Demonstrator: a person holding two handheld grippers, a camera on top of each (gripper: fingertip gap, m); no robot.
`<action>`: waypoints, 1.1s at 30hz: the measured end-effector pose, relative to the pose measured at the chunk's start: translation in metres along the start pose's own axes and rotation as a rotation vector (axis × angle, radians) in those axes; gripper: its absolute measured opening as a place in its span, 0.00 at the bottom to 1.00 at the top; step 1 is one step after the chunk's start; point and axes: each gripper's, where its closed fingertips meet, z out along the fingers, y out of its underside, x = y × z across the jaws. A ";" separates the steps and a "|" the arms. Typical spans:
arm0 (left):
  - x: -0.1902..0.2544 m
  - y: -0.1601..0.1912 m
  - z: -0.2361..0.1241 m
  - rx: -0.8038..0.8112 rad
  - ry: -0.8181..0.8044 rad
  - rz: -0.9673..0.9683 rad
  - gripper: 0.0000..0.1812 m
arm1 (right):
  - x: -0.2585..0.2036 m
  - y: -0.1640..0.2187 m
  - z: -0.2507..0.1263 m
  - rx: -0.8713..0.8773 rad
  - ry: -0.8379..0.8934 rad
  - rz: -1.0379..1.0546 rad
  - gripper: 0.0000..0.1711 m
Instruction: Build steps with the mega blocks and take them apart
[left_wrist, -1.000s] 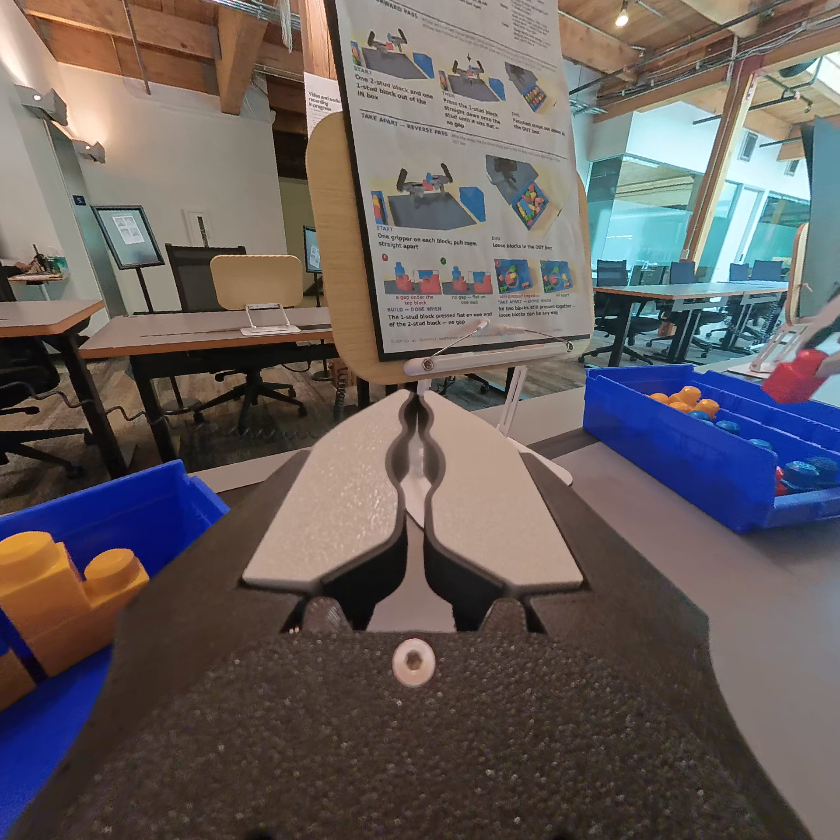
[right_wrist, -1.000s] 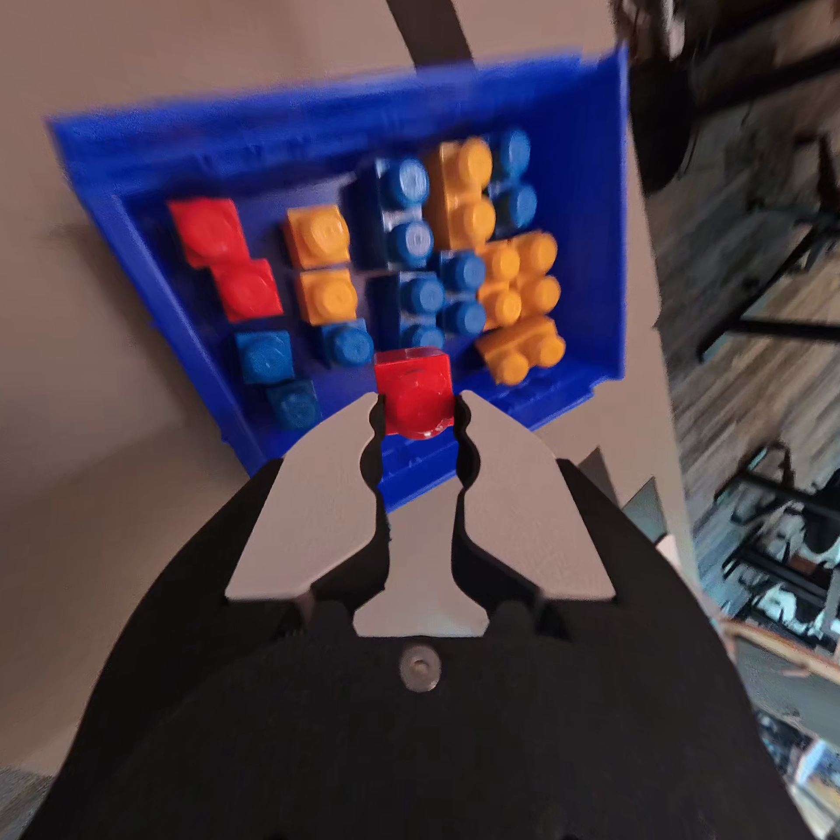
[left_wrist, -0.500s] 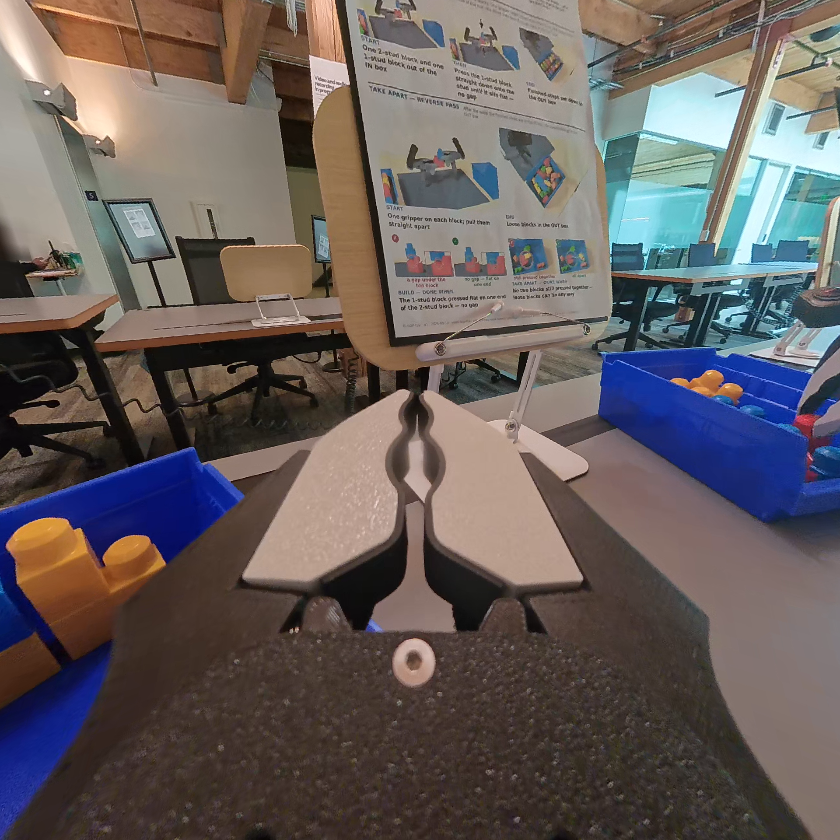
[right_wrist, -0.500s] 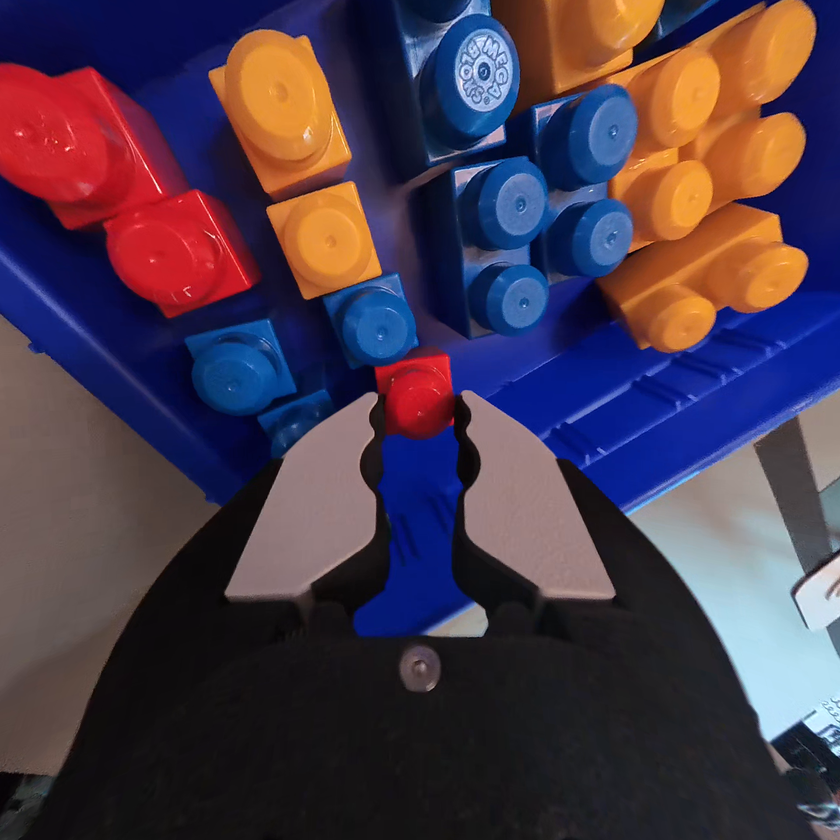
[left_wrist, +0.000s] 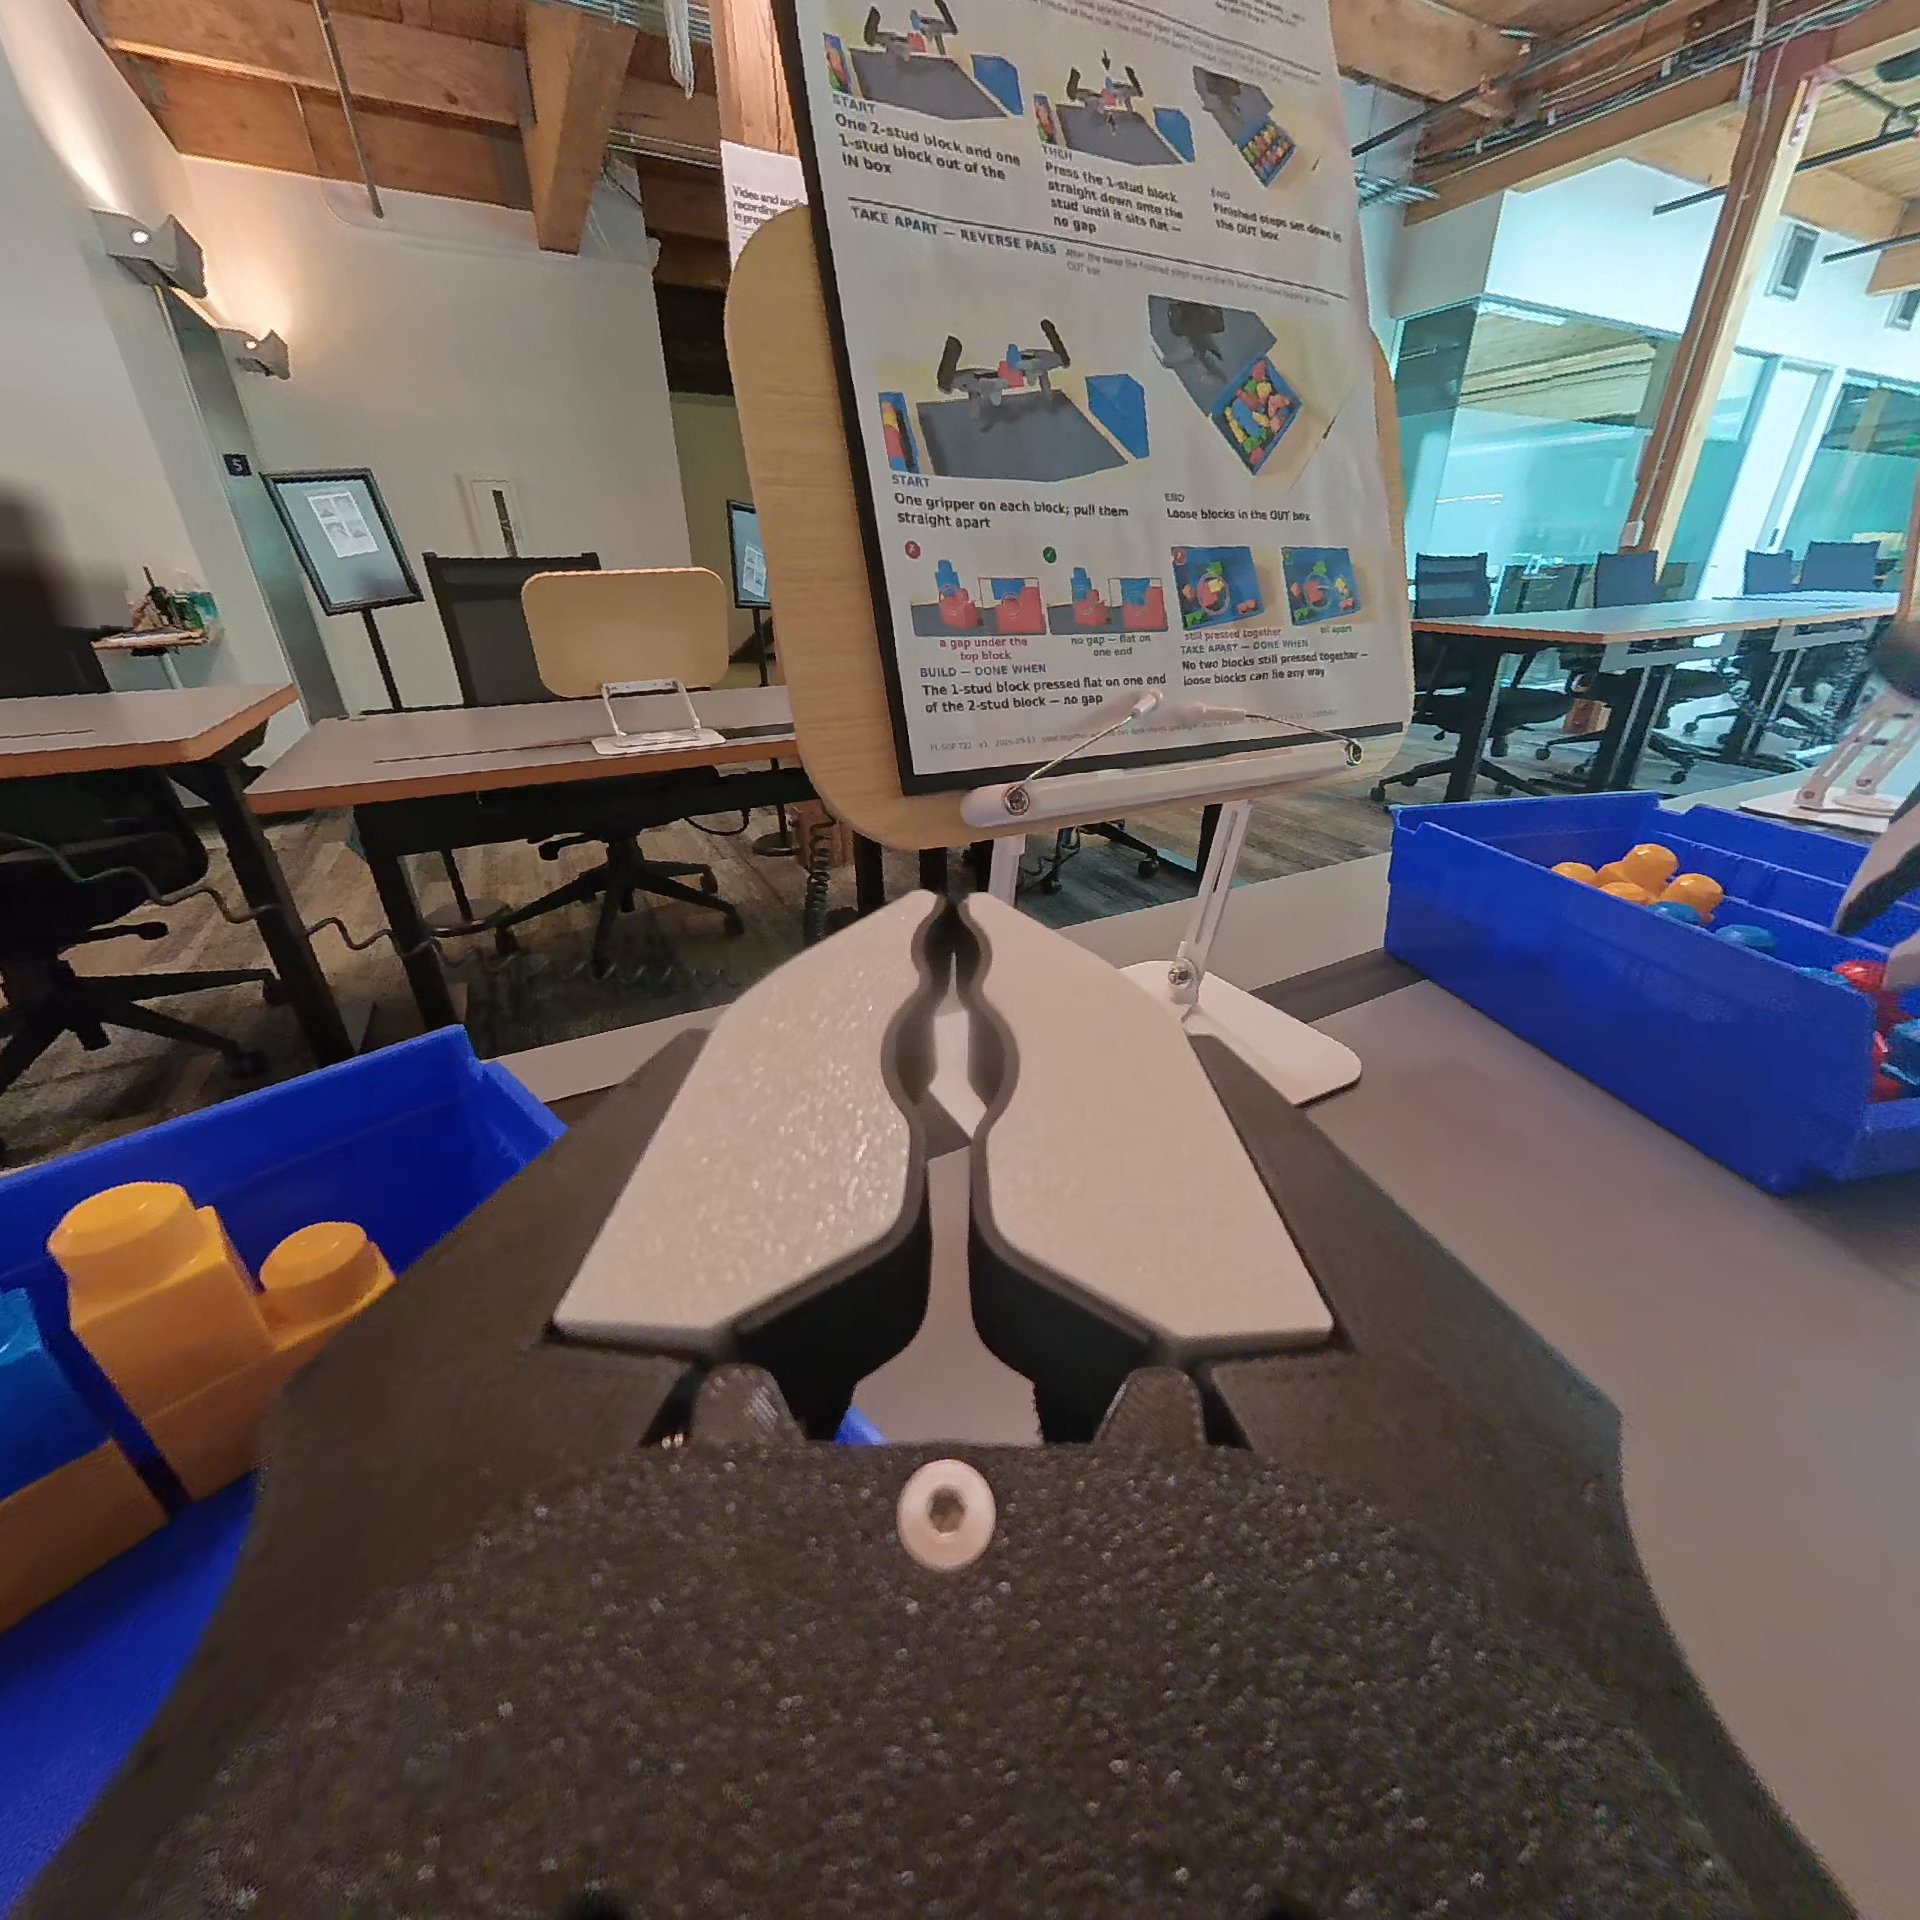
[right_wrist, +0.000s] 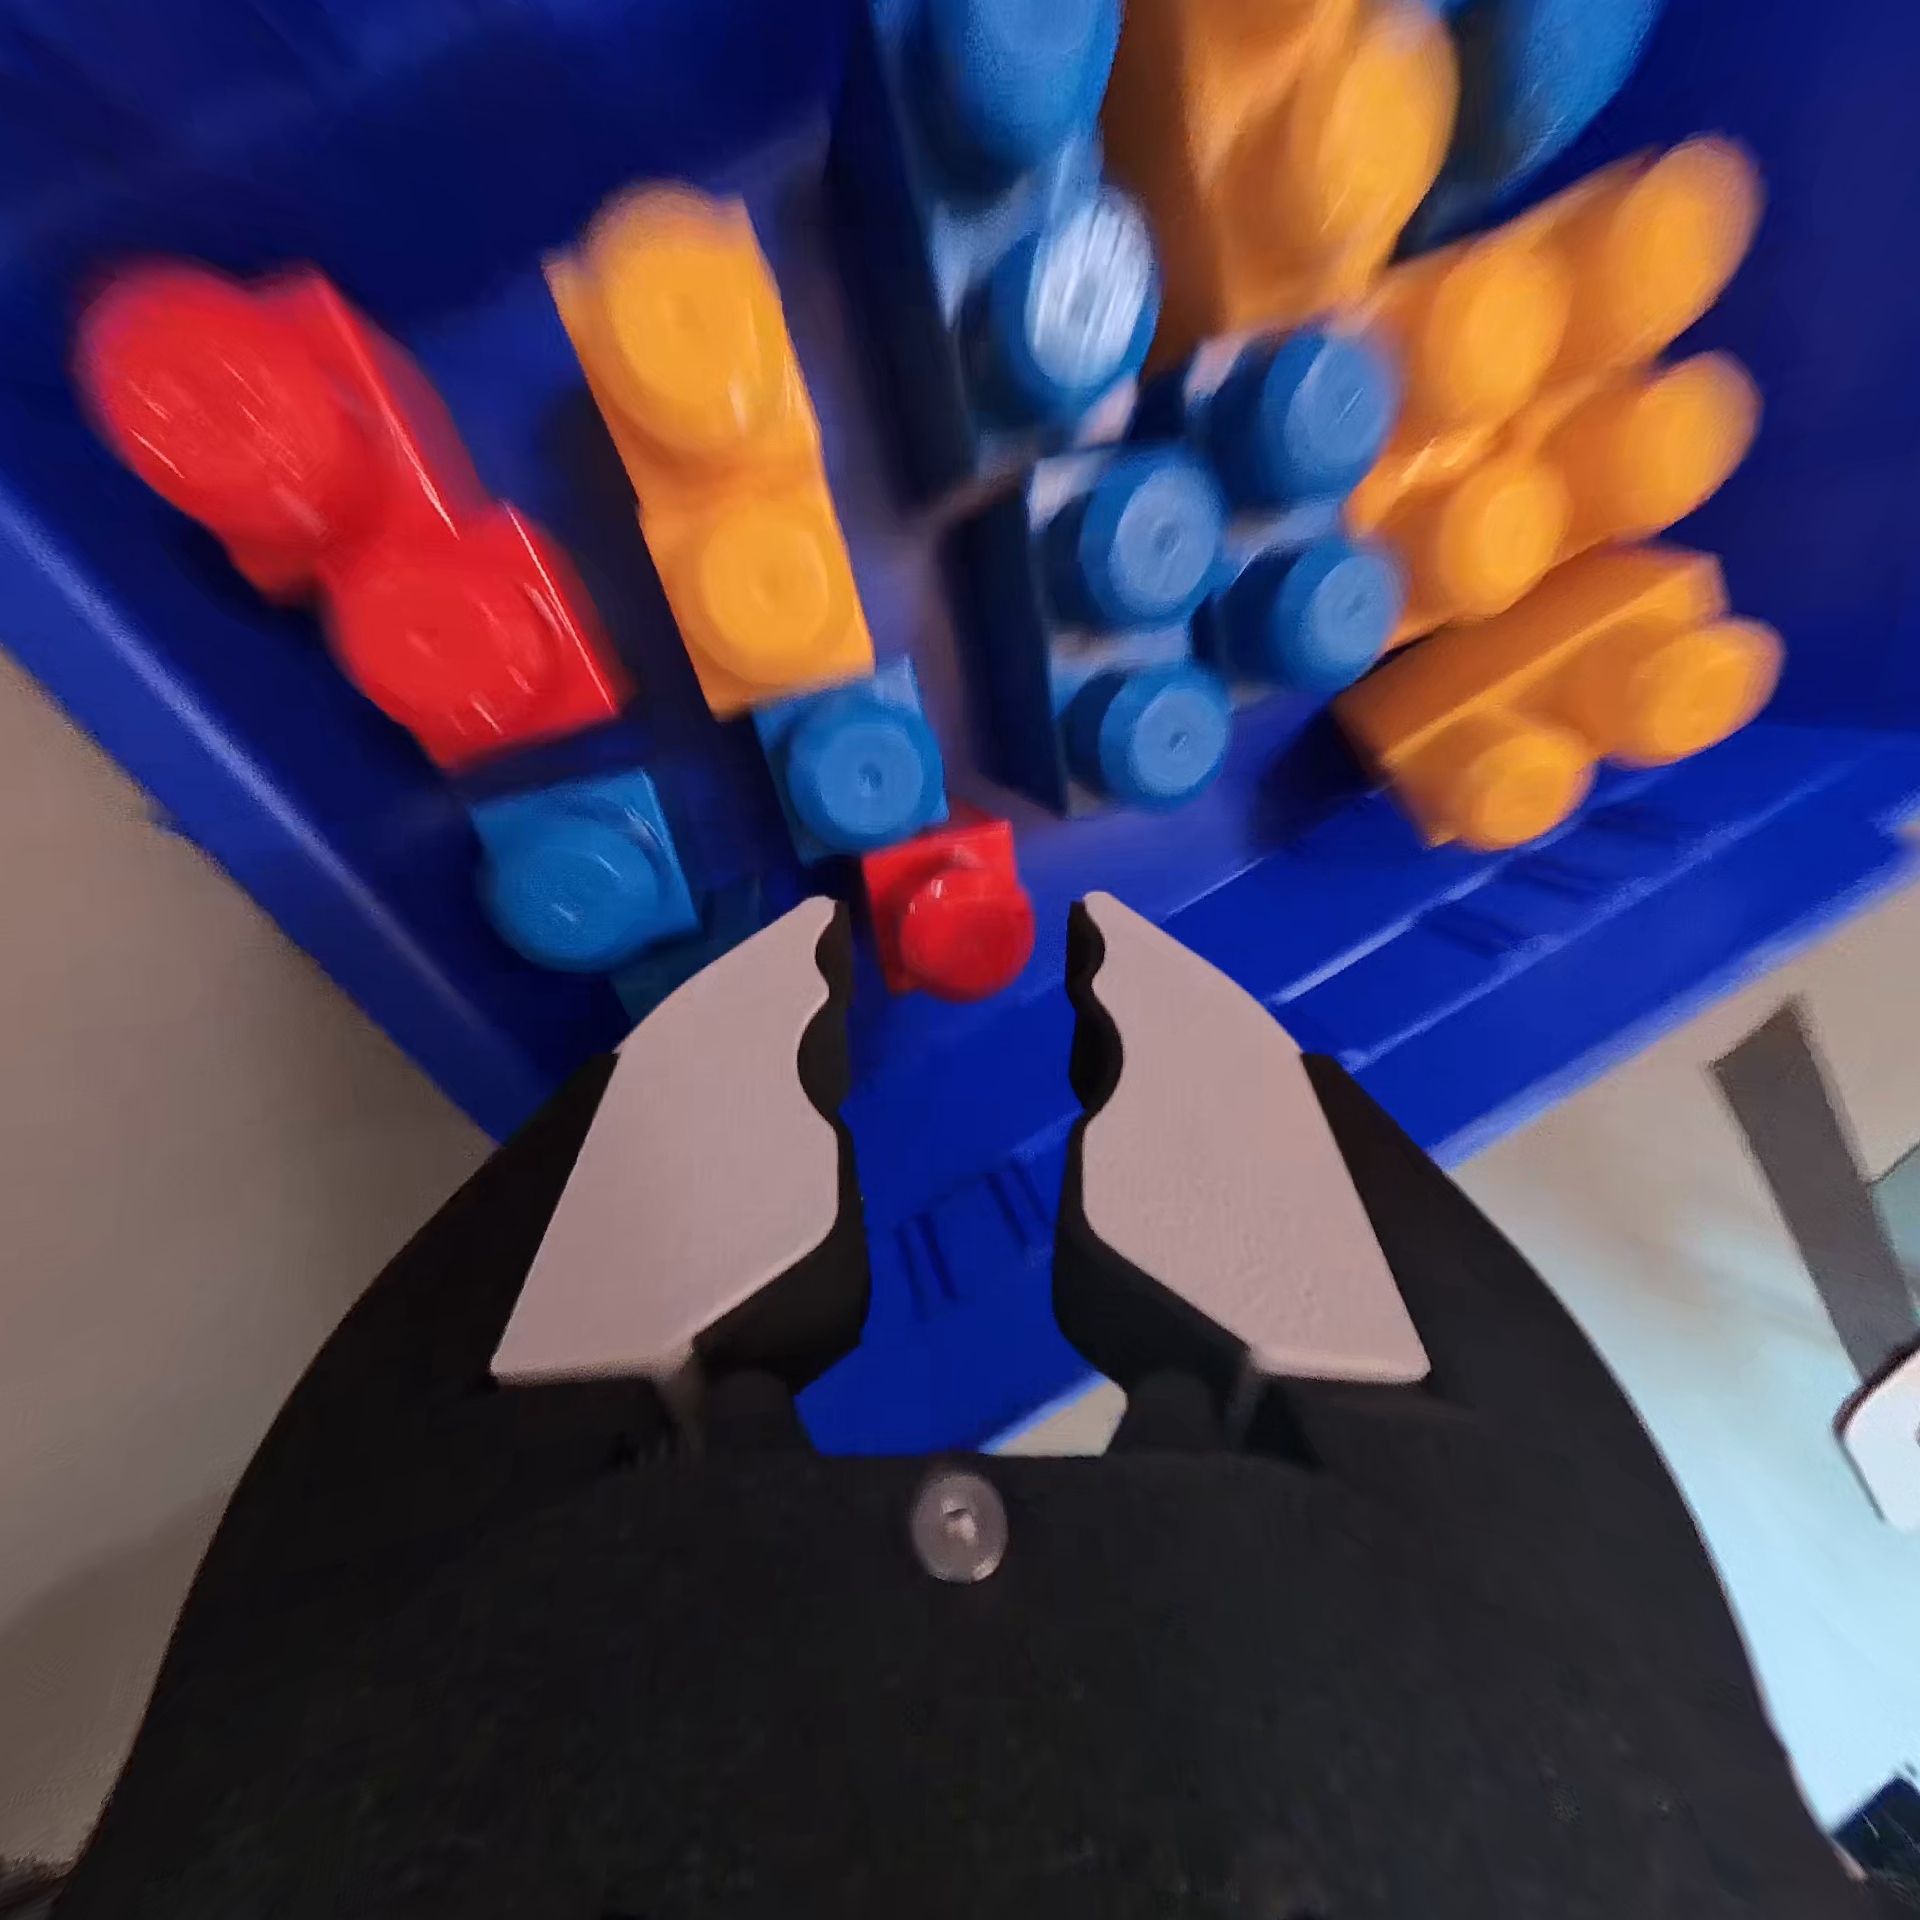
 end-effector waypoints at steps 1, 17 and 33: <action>-0.001 0.001 0.000 -0.003 -0.005 0.003 0.00 | 0.000 -0.014 -0.012 0.053 0.023 -0.004 0.23; -0.017 -0.004 -0.007 0.002 -0.073 0.024 0.00 | -0.105 -0.213 -0.156 1.192 -0.001 0.307 0.00; -0.158 -0.013 -0.073 -0.117 -0.486 0.102 0.06 | -0.144 -0.220 -0.101 1.327 -0.139 0.338 0.00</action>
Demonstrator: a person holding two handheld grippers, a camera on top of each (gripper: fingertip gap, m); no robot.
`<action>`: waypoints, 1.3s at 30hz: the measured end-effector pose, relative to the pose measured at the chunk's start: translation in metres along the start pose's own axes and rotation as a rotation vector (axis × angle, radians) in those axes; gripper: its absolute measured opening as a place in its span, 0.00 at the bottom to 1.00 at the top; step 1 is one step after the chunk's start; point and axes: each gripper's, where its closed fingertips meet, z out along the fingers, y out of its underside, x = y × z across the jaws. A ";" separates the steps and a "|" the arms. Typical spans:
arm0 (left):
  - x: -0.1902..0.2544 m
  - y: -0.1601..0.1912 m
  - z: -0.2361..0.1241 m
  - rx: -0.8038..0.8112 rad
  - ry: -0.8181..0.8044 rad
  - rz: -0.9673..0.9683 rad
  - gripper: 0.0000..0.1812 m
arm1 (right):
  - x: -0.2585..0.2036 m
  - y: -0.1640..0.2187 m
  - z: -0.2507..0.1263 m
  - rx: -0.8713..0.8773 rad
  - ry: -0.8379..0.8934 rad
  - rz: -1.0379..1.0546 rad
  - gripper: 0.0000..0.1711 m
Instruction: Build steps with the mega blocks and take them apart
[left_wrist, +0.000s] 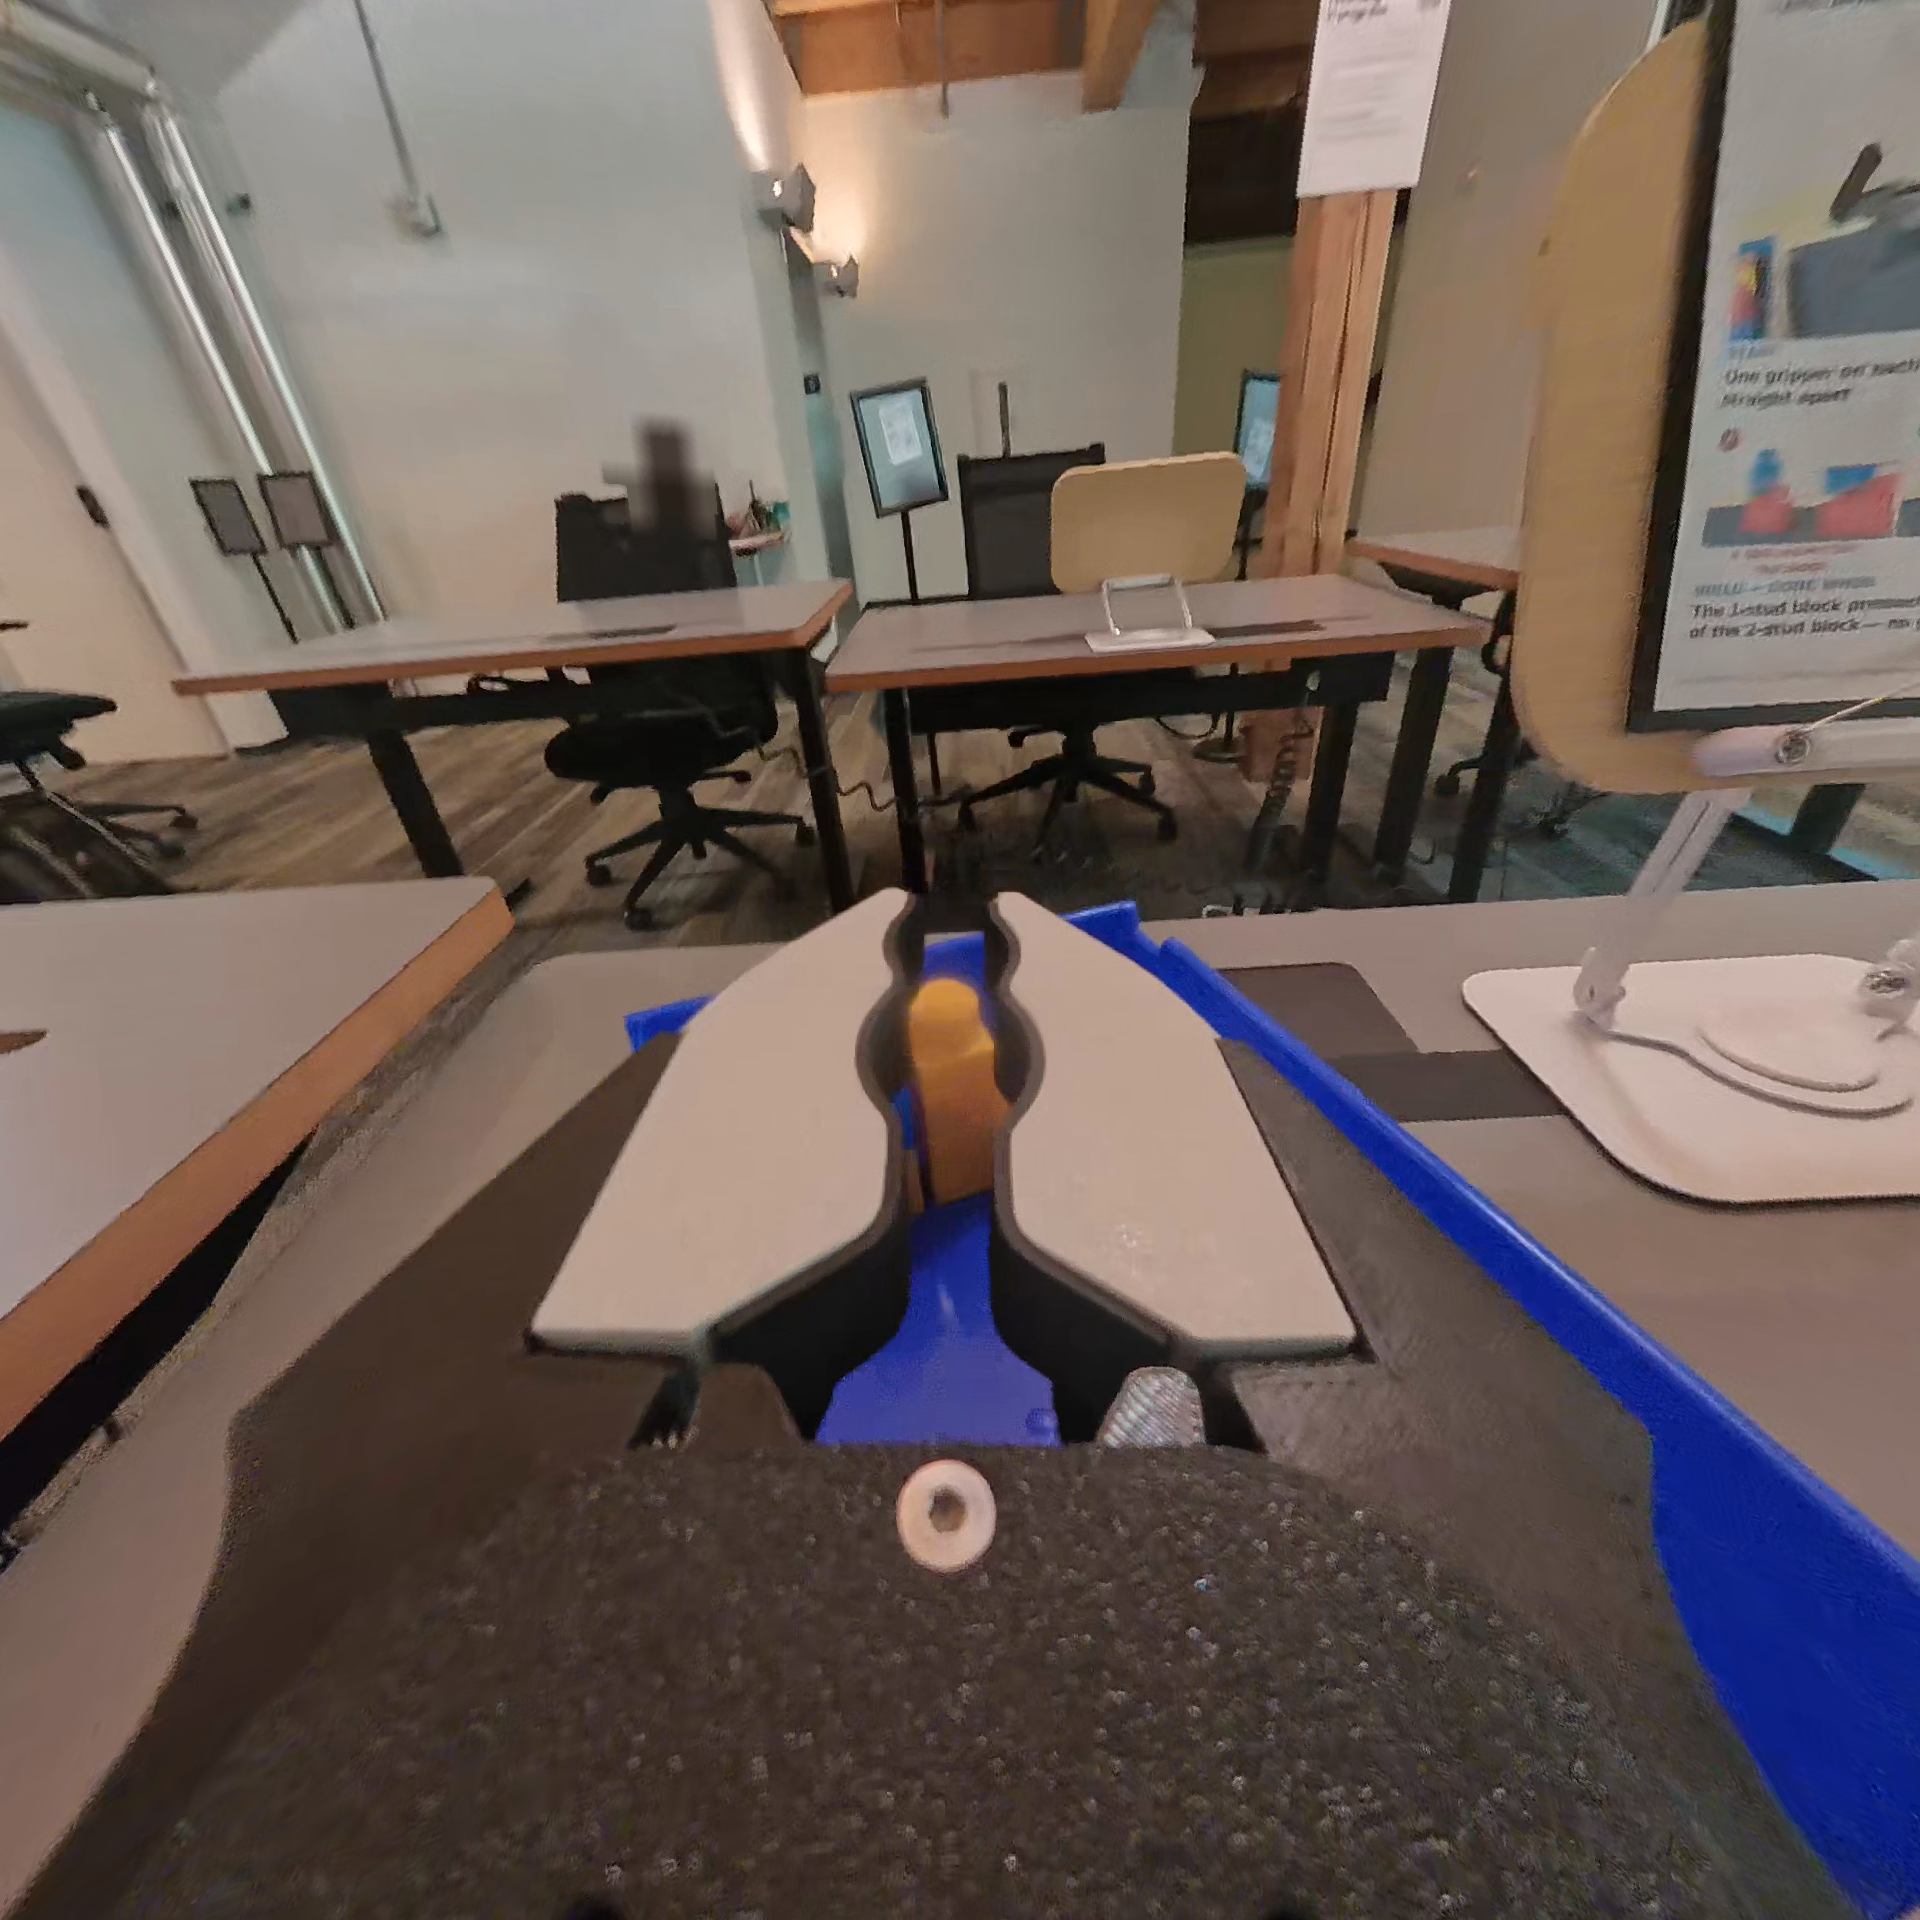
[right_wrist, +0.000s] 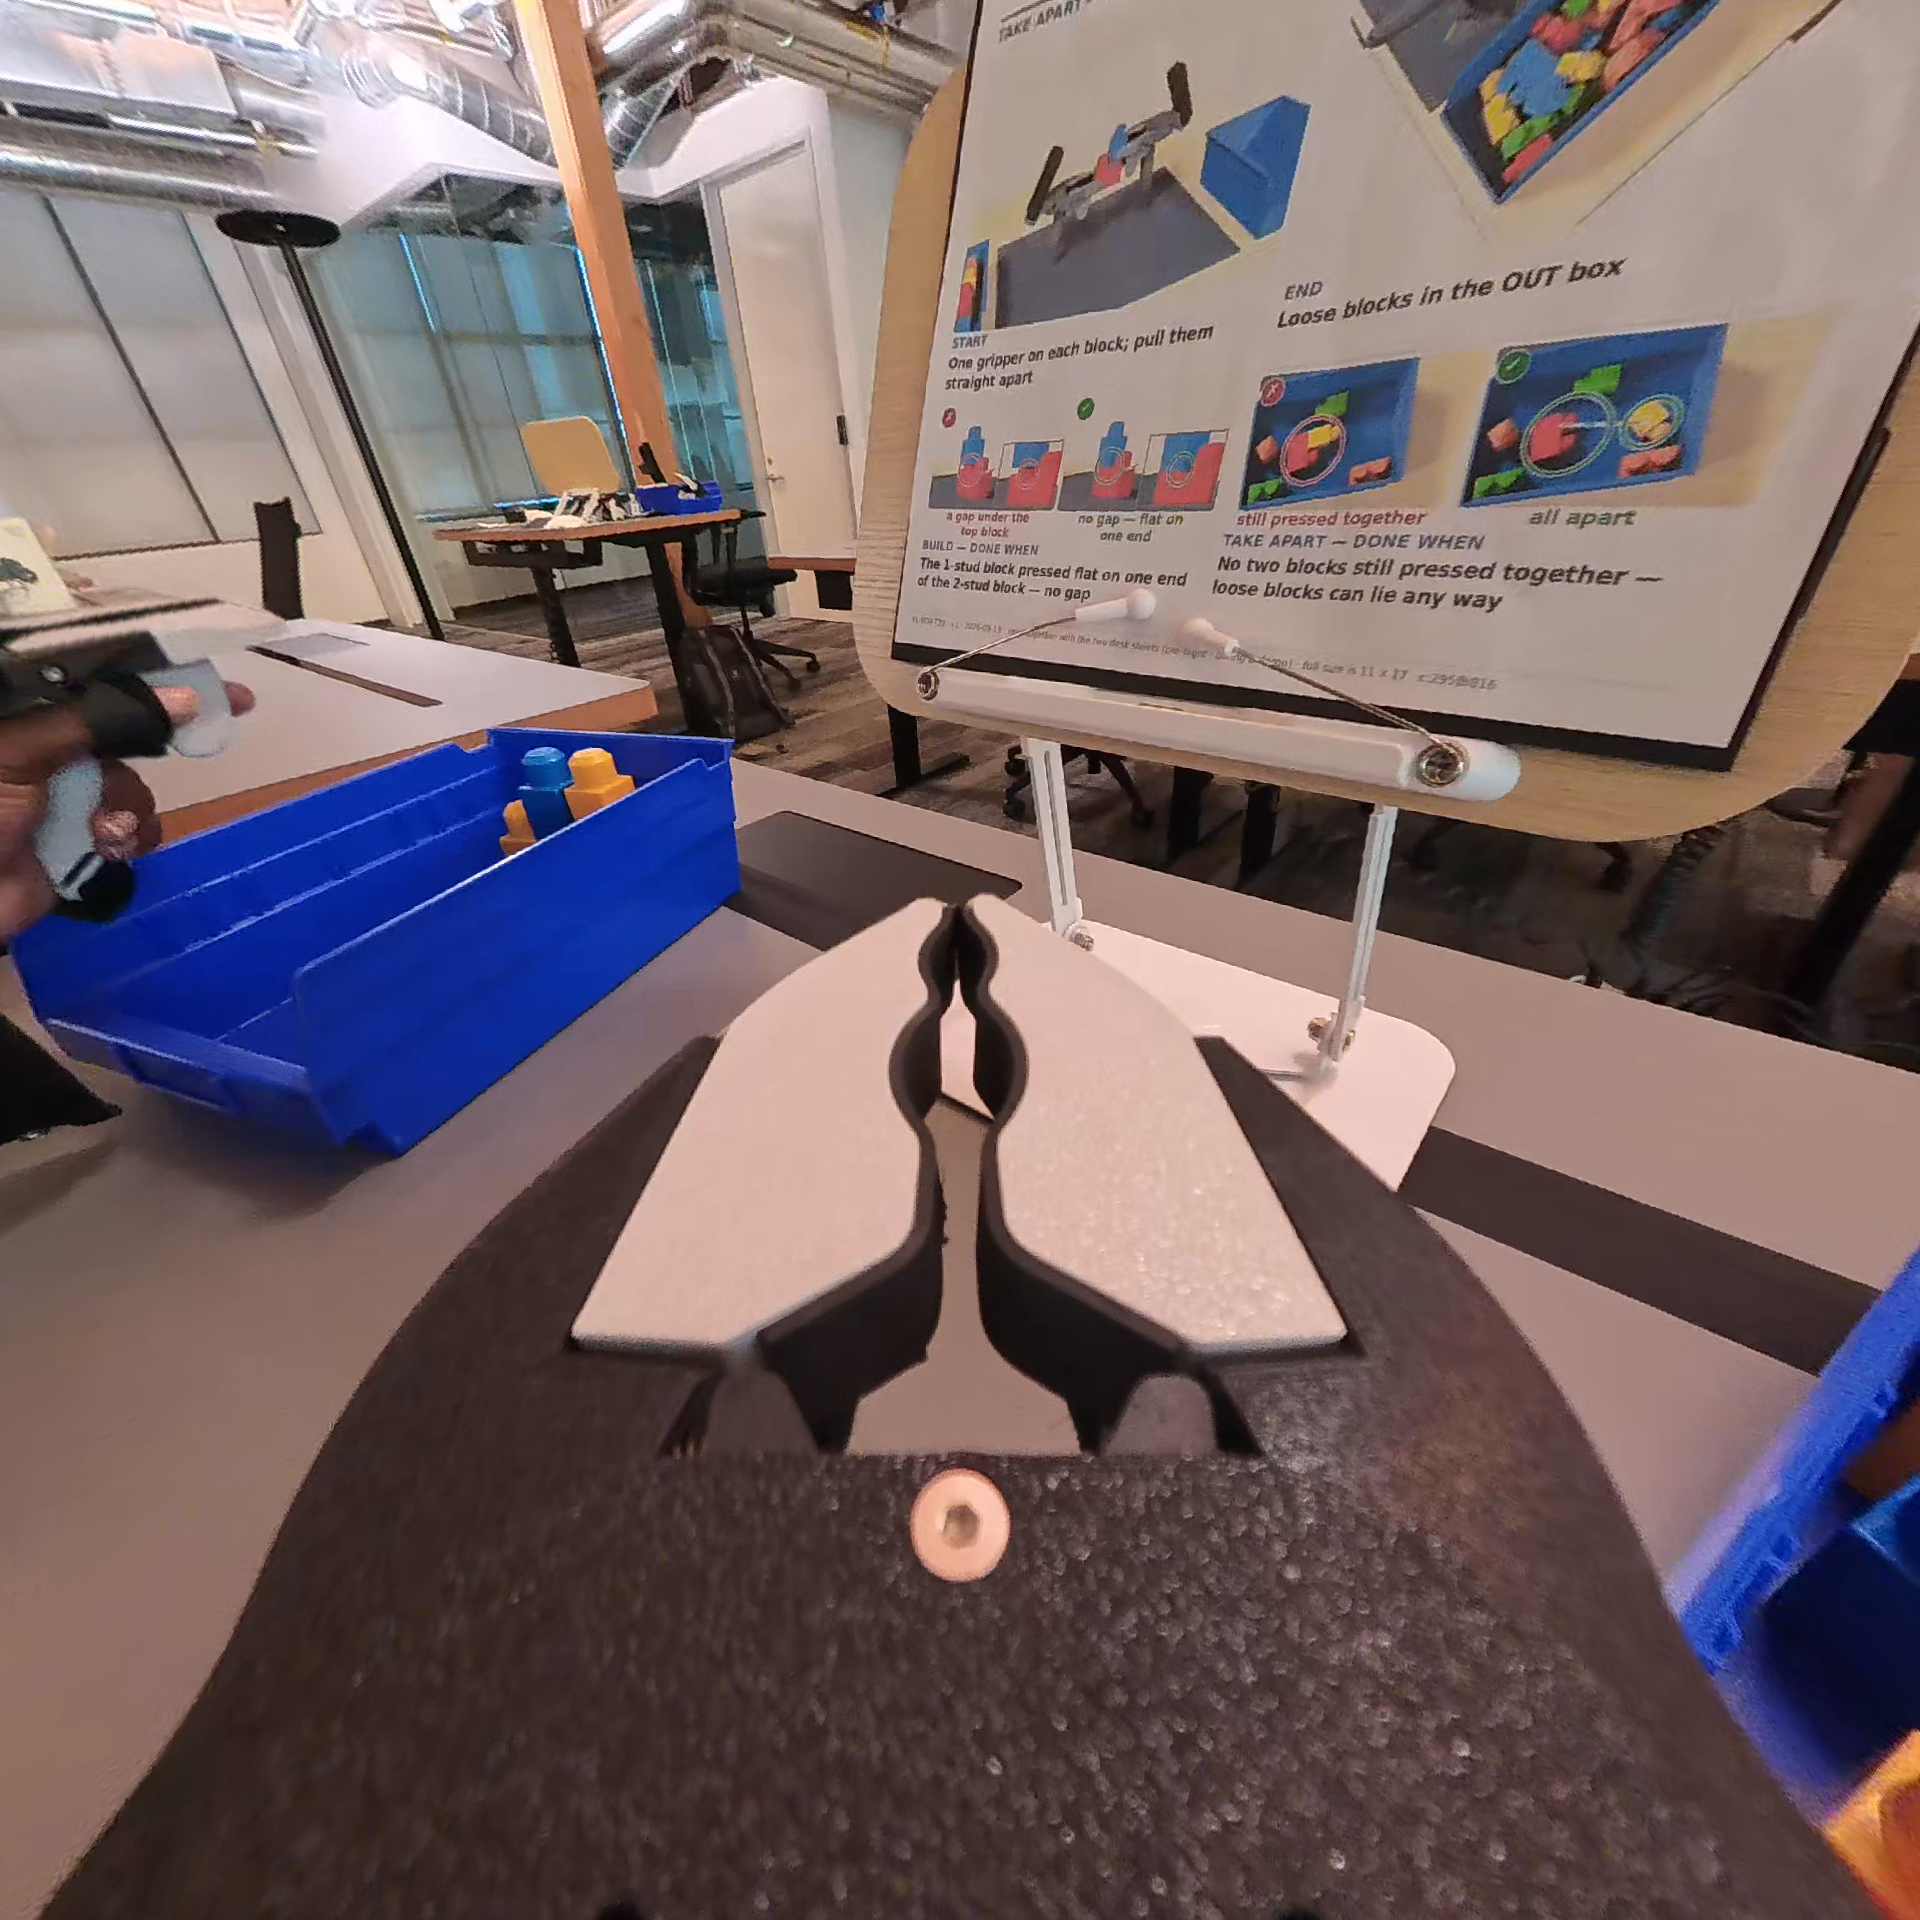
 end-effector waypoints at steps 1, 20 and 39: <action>0.002 0.004 0.003 -0.025 0.021 -0.015 0.08 | 0.001 0.000 -0.001 0.001 -0.001 0.000 0.00; -0.003 0.106 0.119 -0.594 -0.046 0.091 0.24 | 0.010 -0.016 -0.012 0.042 -0.017 0.013 0.00; -0.004 0.098 0.117 -0.612 -0.046 0.115 0.17 | 0.007 -0.010 -0.009 0.016 -0.026 -0.013 0.00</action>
